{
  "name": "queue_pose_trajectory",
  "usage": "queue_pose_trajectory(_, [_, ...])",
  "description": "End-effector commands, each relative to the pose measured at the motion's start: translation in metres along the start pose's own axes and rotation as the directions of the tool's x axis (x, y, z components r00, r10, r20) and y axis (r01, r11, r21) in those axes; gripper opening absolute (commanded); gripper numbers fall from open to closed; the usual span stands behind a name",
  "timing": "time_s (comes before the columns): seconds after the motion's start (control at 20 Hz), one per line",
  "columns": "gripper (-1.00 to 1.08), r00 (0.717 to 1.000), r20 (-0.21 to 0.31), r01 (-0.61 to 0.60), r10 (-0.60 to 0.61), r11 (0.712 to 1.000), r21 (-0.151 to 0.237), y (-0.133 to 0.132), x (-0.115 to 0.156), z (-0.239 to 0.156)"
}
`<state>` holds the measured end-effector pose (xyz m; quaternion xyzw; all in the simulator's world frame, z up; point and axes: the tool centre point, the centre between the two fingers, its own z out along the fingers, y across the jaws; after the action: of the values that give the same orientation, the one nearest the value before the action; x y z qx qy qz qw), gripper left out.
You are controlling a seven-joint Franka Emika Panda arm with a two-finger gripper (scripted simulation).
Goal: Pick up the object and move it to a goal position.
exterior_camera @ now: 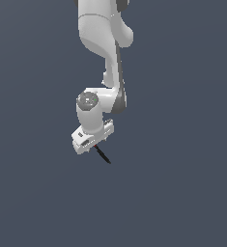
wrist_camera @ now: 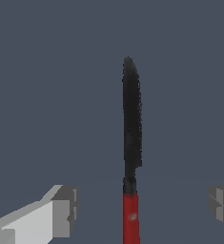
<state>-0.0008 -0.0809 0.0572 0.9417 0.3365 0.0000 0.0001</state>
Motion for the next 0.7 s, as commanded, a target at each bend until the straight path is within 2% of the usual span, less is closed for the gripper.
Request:
queue_pose_trajectory(0.0, [1.00, 1.000, 0.000, 0.001, -0.001, 1.000, 0.000, 0.000, 0.000, 0.004])
queue_pose_trajectory(0.65, [1.00, 1.000, 0.000, 0.005, -0.005, 1.000, 0.000, 0.000, 0.000, 0.049])
